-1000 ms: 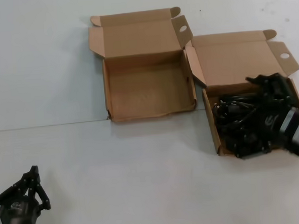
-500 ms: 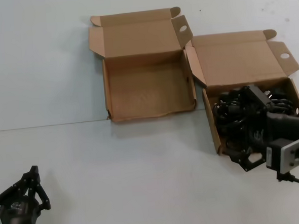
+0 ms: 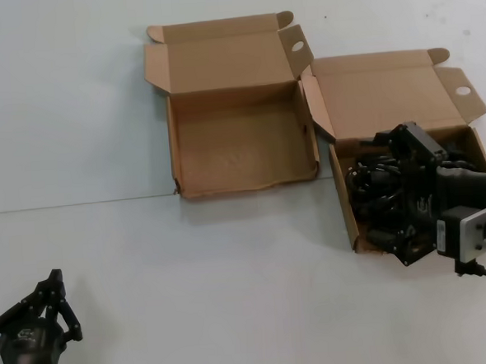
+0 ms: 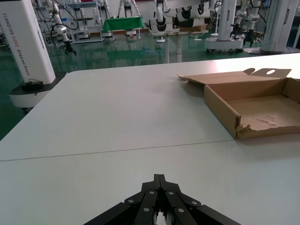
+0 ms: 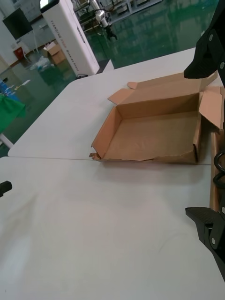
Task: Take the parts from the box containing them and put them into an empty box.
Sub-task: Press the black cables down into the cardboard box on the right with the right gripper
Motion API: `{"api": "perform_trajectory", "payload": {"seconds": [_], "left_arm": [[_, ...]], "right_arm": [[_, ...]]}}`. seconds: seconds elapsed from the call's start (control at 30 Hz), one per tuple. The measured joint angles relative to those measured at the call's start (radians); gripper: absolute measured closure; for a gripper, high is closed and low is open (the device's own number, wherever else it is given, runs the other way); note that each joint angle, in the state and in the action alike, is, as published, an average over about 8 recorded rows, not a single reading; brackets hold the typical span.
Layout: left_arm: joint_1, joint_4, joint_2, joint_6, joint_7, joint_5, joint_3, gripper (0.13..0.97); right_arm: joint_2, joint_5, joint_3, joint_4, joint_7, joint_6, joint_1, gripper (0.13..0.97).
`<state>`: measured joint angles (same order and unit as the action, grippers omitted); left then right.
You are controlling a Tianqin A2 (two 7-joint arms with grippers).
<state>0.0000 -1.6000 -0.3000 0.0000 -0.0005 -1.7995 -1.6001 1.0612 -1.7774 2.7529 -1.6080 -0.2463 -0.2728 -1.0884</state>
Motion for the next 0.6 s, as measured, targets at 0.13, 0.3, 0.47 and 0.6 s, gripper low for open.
{"api": "perform_trajectory", "payload": {"seconds": [0.13,0.3,0.47,0.6], "left_arm": [[0.0,0.0,0.0,0.0,0.0,0.0,0.0,0.941],[0.0,0.0,0.0,0.0,0.0,0.0,0.0,0.941],[0.0,0.0,0.0,0.0,0.0,0.0,0.0,0.941],[0.0,0.0,0.0,0.0,0.0,0.0,0.0,0.941]], "right_arm": [[-0.002,-0.002,0.0,0.008,0.0,-0.019,-0.006,0.129],[-0.005,0.002,0.0,0.016,0.0,-0.051,-0.011,0.129],[-0.008,0.014,0.0,0.026,0.0,-0.101,-0.019,0.129],[-0.01,0.029,0.0,0.035,0.0,-0.141,-0.028,0.129]]}}
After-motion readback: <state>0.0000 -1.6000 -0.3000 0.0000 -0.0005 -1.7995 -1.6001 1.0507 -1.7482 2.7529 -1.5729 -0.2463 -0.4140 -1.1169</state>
